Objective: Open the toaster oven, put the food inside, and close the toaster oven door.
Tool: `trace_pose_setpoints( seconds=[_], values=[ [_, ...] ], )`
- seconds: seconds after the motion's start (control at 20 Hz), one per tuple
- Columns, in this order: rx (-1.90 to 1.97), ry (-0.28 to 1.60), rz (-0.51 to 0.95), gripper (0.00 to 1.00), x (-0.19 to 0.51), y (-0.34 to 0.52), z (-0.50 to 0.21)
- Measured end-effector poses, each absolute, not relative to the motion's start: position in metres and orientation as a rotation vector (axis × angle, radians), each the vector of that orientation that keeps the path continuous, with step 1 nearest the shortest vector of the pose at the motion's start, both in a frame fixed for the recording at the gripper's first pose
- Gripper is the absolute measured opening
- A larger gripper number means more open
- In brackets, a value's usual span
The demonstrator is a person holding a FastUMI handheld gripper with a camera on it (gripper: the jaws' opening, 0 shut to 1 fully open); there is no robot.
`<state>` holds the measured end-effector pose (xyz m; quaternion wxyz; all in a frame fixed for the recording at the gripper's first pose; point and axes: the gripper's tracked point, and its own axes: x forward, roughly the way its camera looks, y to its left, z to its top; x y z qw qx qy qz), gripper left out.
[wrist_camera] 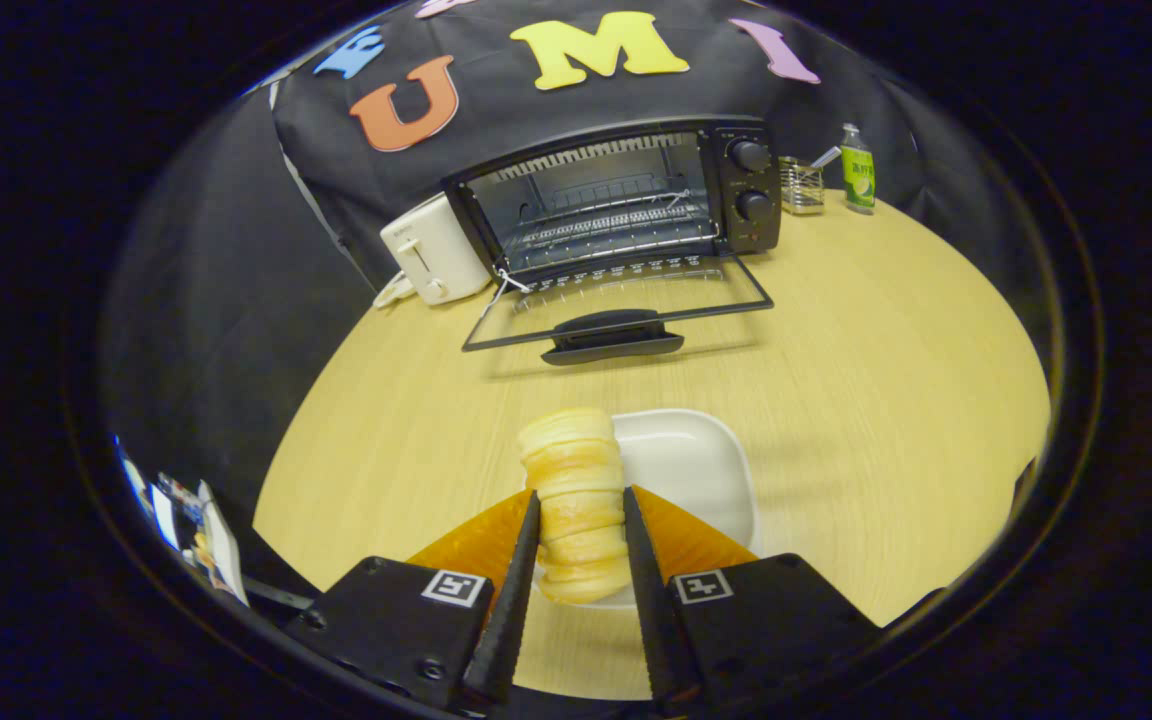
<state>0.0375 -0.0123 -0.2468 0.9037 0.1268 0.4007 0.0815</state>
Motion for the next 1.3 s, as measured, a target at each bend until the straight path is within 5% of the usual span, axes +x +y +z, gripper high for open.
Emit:
trace_pose_setpoints(
  seconds=[0.85, 1.3],
  values=[
    [0.696, 0.459, 0.325, 0.54, 0.151, 0.034, -0.173],
    [0.889, 0.259, 0.217, 0.56, 0.263, -0.005, -0.182]
  ],
)
